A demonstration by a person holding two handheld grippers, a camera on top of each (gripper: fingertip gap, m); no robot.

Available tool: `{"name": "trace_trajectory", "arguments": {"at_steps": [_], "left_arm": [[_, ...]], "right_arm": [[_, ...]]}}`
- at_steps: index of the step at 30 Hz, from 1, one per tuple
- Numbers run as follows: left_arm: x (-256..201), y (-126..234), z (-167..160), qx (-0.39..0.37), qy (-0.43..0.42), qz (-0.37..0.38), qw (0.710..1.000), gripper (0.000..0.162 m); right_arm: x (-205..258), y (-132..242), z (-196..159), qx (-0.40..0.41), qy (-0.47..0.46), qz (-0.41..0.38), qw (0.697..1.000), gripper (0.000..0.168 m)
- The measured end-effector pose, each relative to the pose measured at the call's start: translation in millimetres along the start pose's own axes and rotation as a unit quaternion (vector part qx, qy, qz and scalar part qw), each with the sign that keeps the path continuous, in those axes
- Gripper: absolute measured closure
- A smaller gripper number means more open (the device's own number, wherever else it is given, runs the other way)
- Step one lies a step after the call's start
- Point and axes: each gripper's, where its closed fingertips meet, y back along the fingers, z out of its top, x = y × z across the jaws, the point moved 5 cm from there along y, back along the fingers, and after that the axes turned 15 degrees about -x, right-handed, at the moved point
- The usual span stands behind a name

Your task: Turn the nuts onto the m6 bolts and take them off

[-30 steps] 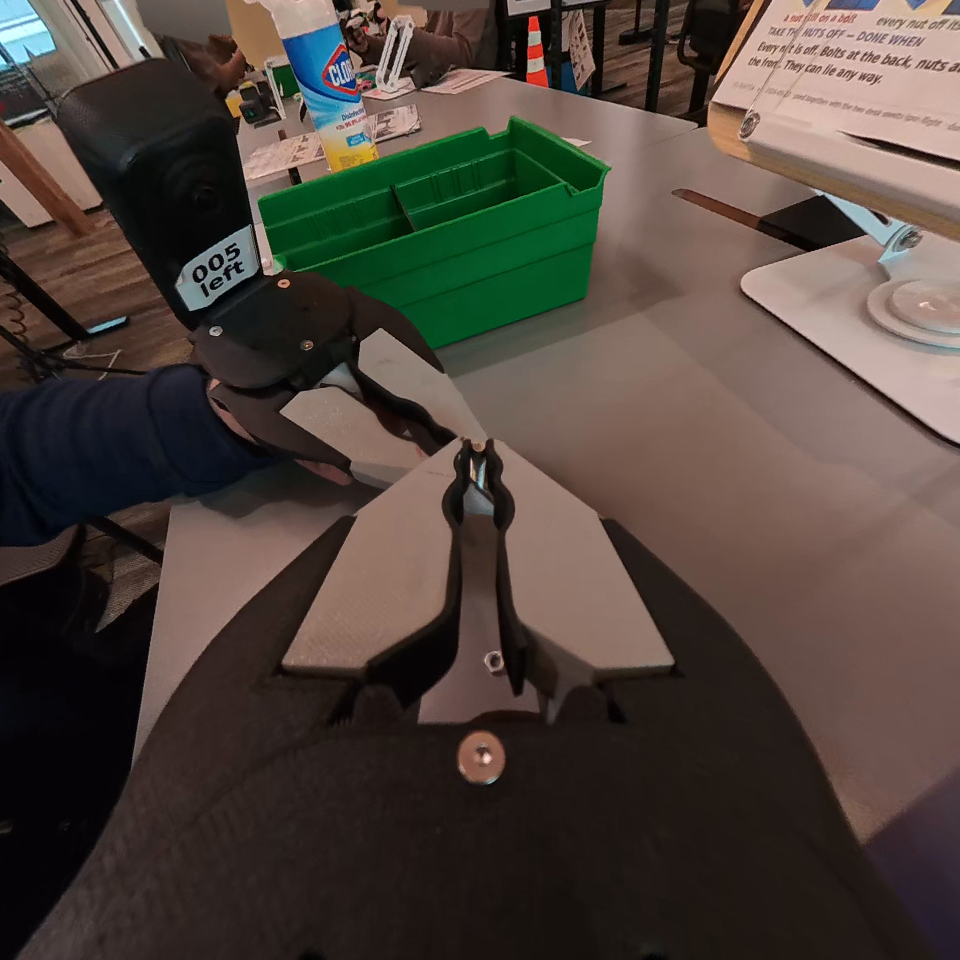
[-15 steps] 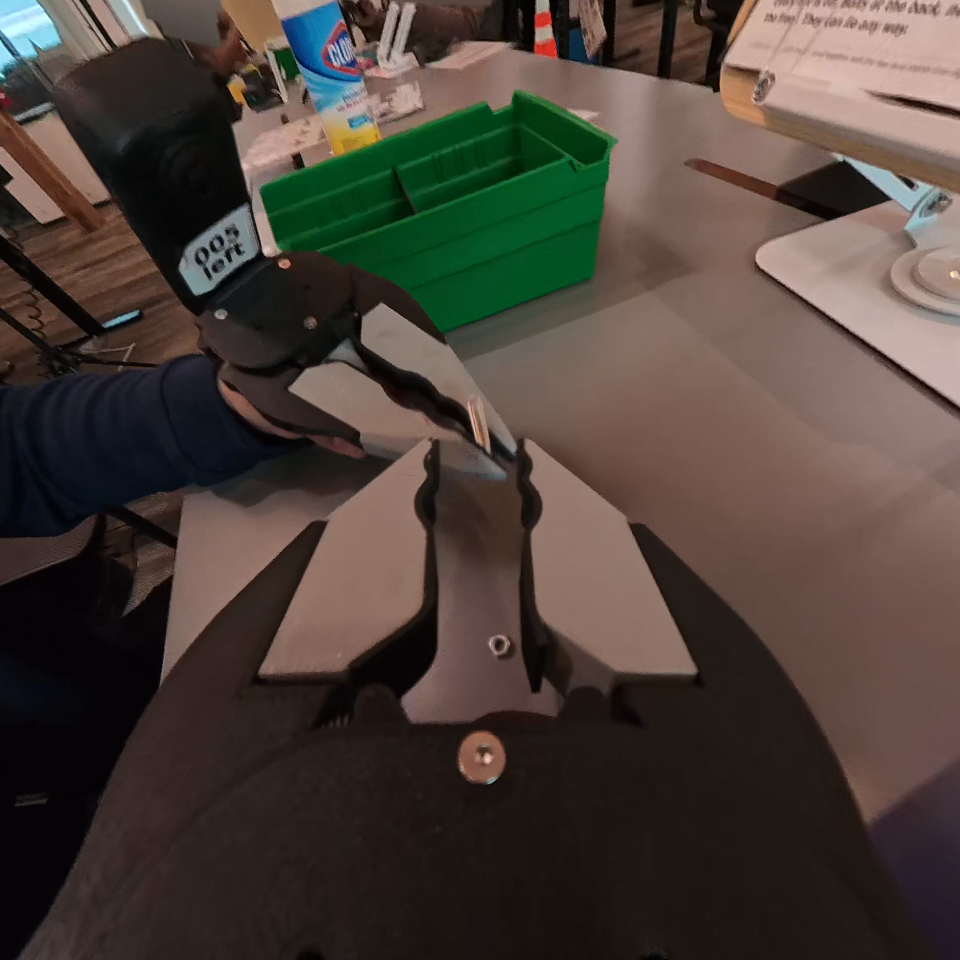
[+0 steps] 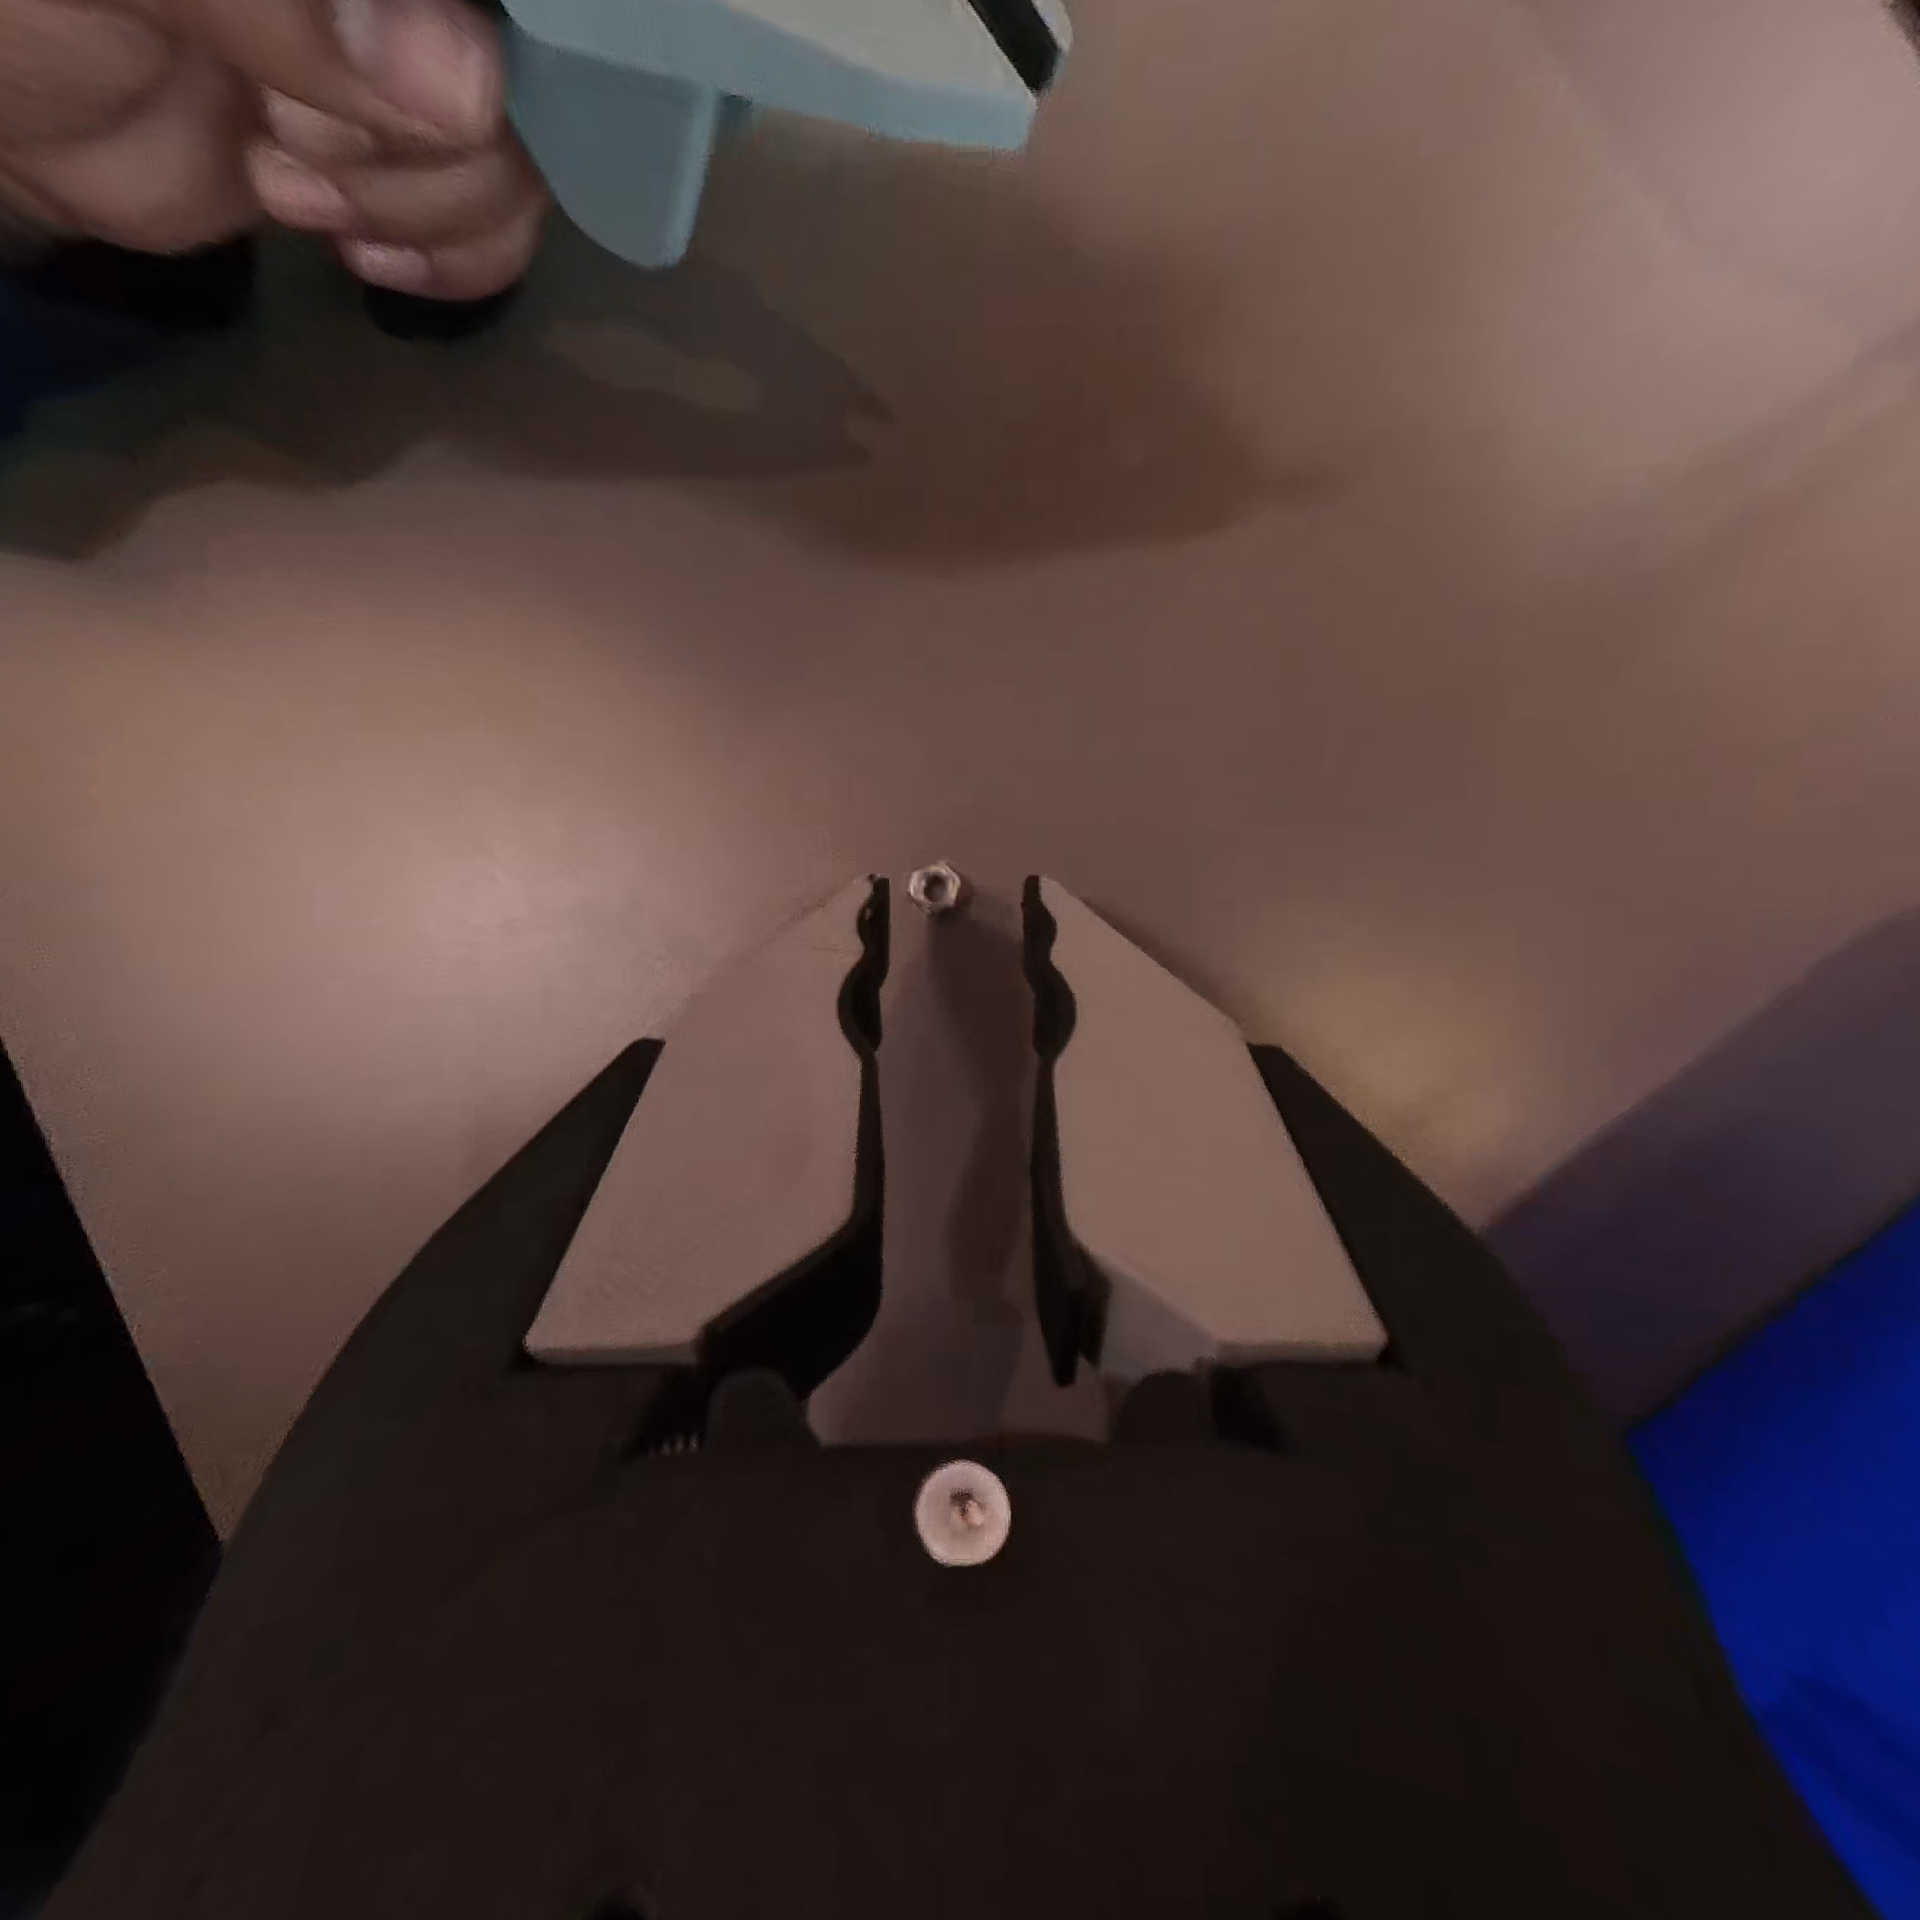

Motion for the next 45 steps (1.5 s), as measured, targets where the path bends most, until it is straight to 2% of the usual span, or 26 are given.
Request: {"name": "trace_trajectory", "arguments": {"at_steps": [10, 13, 17, 22, 26, 31, 37, 45], "left_arm": [[-8, -2, 0, 0.003, -0.009, -0.013, 1.000, 0.160], [-9, -3, 0, 0.005, -0.013, -0.015, 1.000, 0.160], [-11, -3, -1, 0.006, -0.013, -0.021, 1.000, 0.160], [-23, -4, 1, -0.011, -0.026, -0.070, 0.997, 0.160], [-34, -2, 4, -0.029, -0.045, -0.111, 0.992, 0.160], [-51, 0, 8, -0.053, -0.024, -0.174, 0.983, 0.160], [-66, 1, 8, -0.053, -0.019, -0.206, 0.977, 0.160], [-72, 2, 13, -0.063, 0.025, -0.221, 0.973, 0.160]], "right_arm": [[5, -11, -6, 0.017, 0.008, -0.009, 1.000, 0.146], [5, -12, -6, 0.020, 0.018, -0.011, 1.000, 0.161], [5, -11, -4, 0.015, 0.025, -0.005, 1.000, 0.161], [4, 0, 20, -0.068, 0.031, 0.006, 0.997, 0.161], [9, 25, 48, -0.128, 0.070, -0.001, 0.989, 0.161], [18, 52, 80, -0.150, 0.088, 0.027, 0.984, 0.161], [28, 66, 104, -0.133, 0.107, 0.050, 0.984, 0.161], [31, 57, 111, -0.066, 0.120, 0.069, 0.988, 0.161]]}}
